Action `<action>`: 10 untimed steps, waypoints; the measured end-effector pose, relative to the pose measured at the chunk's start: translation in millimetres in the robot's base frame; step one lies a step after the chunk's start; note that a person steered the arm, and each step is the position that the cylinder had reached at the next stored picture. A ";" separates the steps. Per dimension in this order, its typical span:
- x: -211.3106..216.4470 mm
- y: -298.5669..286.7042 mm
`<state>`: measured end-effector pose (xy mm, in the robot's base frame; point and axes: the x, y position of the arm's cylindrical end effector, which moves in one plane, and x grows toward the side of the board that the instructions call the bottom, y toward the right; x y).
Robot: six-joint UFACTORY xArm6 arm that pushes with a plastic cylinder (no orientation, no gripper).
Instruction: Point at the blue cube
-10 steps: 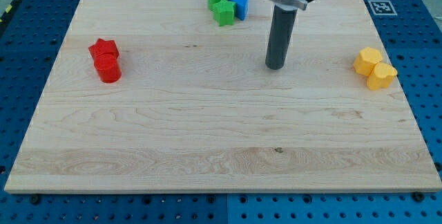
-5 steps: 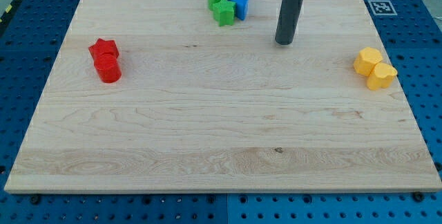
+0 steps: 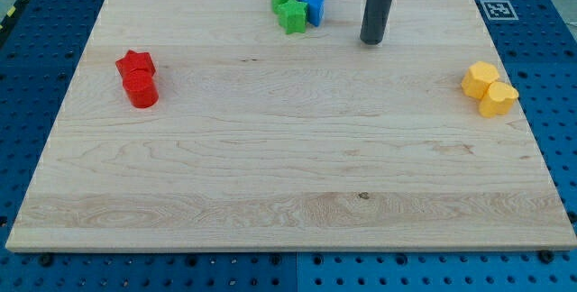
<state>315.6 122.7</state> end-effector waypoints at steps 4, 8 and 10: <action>-53.9 4.1; -117.5 -42.1; -123.8 -46.7</action>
<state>191.8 76.0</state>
